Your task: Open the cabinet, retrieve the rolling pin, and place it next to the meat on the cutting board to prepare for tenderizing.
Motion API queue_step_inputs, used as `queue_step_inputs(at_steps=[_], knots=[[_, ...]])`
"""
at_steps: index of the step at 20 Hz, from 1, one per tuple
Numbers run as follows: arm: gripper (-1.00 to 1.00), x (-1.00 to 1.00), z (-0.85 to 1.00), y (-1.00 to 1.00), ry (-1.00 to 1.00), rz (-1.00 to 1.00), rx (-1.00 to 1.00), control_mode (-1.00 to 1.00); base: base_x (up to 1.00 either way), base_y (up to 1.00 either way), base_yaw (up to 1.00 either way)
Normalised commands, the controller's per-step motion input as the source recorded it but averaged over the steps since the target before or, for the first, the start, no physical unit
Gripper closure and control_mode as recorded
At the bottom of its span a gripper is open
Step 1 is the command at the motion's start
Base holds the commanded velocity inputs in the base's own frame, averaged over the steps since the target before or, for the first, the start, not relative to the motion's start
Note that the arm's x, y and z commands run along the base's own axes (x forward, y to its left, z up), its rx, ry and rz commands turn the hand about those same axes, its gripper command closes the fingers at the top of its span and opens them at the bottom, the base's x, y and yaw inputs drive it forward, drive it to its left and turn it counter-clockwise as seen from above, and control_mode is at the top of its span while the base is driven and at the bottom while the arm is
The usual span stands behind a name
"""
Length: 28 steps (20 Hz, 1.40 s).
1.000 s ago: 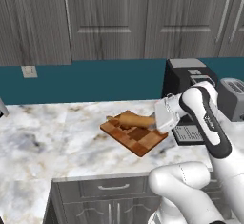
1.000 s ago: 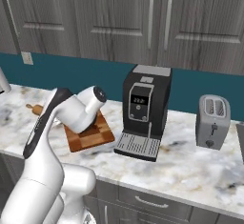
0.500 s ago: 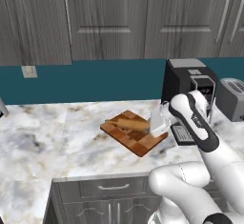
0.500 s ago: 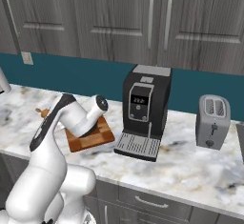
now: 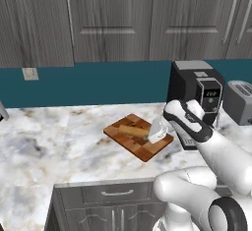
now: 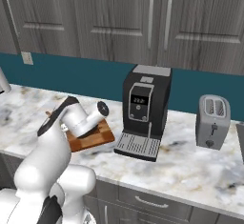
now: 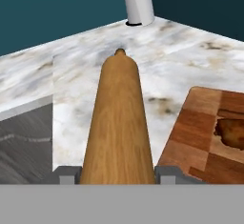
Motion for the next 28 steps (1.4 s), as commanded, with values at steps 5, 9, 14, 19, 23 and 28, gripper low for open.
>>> queue_step_inputs(at_steps=[5, 9, 14, 19, 23, 28], knots=[[1.00, 0.33, -0.40, 0.00, 0.00, -0.03, -0.01, -1.00, 0.00, 0.00, 0.00], [1.00, 0.31, -0.34, 0.00, 0.00, -0.02, -0.03, -1.00, 0.00, 0.00, 0.00], [1.00, 0.32, -0.21, -0.06, 0.02, -0.01, -0.02, -1.00, 0.00, 0.00, 0.00], [1.00, 0.26, -0.19, -0.09, 0.01, 0.00, -0.04, -1.00, 0.00, 0.00, 0.00], [1.00, 0.10, -0.17, -0.07, 0.00, 0.00, -0.03, -1.00, 0.00, 0.00, 0.00], [1.00, 0.04, -0.11, -0.03, 0.00, 0.00, 0.00, -1.00, 0.00, 0.00, 0.00]])
